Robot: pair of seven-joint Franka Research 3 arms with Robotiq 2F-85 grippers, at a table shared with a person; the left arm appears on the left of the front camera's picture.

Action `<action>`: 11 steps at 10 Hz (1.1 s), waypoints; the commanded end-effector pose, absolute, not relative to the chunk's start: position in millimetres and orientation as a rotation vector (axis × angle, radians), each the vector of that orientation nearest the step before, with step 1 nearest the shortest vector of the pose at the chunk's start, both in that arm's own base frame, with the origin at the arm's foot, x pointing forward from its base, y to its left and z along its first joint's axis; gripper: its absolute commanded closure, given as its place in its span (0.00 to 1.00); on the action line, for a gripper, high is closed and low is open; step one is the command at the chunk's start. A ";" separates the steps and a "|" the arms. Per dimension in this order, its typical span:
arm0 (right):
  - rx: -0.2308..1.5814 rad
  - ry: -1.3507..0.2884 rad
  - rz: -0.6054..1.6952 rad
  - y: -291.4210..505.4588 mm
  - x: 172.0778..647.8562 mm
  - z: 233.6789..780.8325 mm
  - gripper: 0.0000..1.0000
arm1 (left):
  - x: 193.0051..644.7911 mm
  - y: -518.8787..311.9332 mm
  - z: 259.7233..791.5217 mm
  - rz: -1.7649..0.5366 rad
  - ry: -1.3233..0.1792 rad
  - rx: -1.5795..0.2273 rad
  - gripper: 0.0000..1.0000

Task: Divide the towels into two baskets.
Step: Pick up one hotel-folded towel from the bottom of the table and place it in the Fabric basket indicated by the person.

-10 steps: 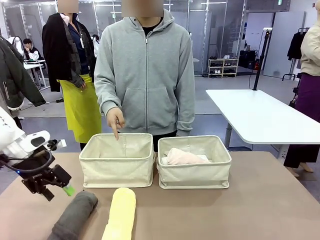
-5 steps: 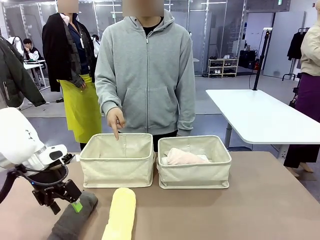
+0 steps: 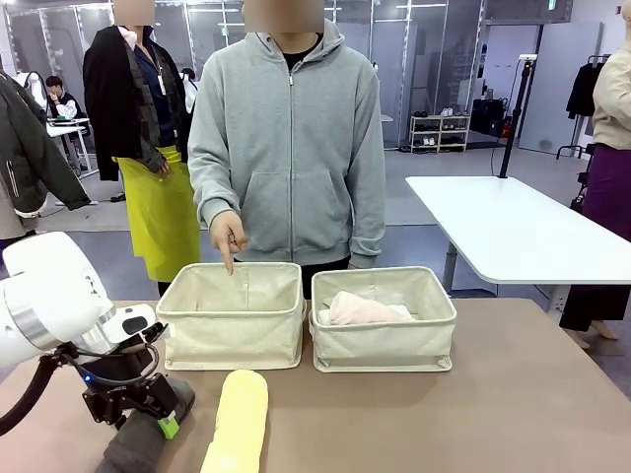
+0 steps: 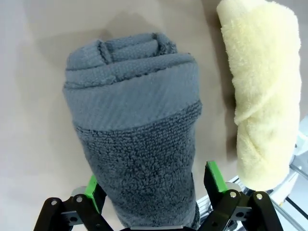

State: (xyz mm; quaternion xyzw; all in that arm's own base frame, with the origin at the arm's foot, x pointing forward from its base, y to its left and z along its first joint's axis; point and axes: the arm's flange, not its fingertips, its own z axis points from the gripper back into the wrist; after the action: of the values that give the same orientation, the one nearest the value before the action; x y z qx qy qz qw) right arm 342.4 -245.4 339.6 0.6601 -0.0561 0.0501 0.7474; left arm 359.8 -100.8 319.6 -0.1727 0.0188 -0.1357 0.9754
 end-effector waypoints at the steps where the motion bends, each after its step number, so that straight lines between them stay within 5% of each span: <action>1: 1.442 -0.128 0.136 -244.3 338.5 341.4 0.00 | 268.4 -78.4 289.4 -0.251 -0.004 -0.350 0.00; 2: 1.442 -0.128 0.136 -244.3 338.5 341.4 0.00 | 359.8 -100.8 319.6 -0.274 0.038 -0.348 0.00; 8: 1.442 -0.128 0.136 -244.3 338.5 341.4 0.00 | 360.5 -101.1 318.6 -0.261 0.029 -0.339 0.00; 9: 1.442 -0.128 0.136 -244.3 338.5 341.4 0.00 | 360.8 -101.4 314.8 -0.266 0.008 -0.353 0.45; 10: 1.442 -0.128 0.136 -244.3 338.5 341.4 0.00 | 359.2 -101.1 315.0 -0.271 0.022 -0.350 0.60; 11: 1.442 -0.128 0.136 -244.3 338.5 341.4 0.00 | 358.1 -99.6 312.6 -0.282 0.030 -0.340 1.00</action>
State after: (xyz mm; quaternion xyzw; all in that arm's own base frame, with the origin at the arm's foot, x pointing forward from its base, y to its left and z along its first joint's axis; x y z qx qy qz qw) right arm 342.4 -245.4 339.6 0.6601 -0.0561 0.0501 0.7474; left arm 360.8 -100.8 318.6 -0.1676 0.0136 -0.1295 0.9772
